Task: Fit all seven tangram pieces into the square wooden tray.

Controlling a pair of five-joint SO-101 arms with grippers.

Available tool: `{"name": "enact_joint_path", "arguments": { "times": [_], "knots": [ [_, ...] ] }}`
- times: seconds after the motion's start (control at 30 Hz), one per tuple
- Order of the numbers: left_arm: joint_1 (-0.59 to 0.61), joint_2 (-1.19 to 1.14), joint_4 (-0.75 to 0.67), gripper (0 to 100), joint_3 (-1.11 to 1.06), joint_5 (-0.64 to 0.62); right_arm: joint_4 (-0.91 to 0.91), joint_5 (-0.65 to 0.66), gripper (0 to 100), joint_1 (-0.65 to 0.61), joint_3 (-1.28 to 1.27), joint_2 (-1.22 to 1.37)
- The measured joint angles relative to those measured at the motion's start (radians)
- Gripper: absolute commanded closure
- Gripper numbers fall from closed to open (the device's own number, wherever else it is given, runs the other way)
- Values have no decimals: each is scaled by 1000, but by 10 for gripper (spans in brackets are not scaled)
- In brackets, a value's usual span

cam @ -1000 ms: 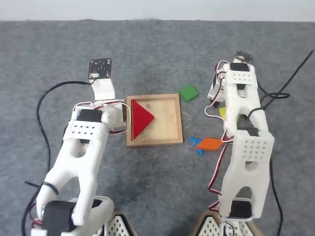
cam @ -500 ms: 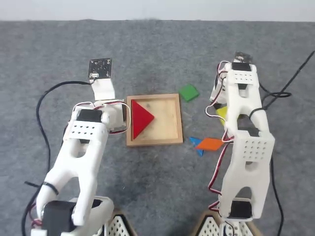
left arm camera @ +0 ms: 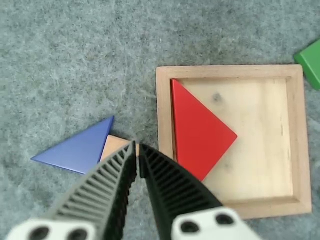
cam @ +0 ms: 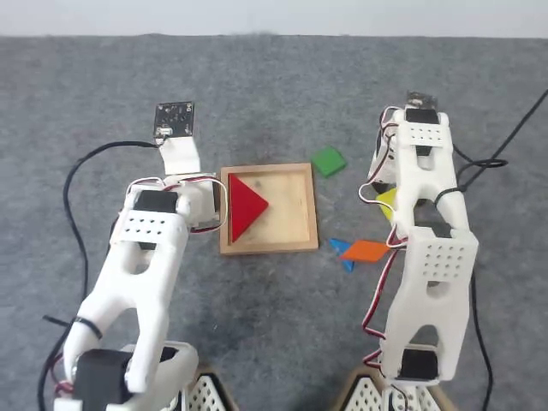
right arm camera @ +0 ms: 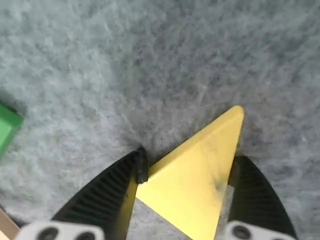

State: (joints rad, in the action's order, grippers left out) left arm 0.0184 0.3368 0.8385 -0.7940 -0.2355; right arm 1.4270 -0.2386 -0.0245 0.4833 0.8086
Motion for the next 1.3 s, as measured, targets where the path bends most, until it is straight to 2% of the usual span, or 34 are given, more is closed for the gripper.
{"name": "enact_joint_path", "arguments": {
  "times": [0.13,0.4,0.63,0.97,1.3],
  "knots": [
    [0,0,0,985,0,0,12,3,586,-28,0,2],
    [0,0,0,985,0,0,58,3,656,-35,0,3],
    [0,0,0,985,0,0,110,3,618,-71,0,5],
    [0,0,0,985,0,0,152,6,615,-84,0,8],
    [0,0,26,985,25,0,207,103,615,-103,3,25]
  ]
}}
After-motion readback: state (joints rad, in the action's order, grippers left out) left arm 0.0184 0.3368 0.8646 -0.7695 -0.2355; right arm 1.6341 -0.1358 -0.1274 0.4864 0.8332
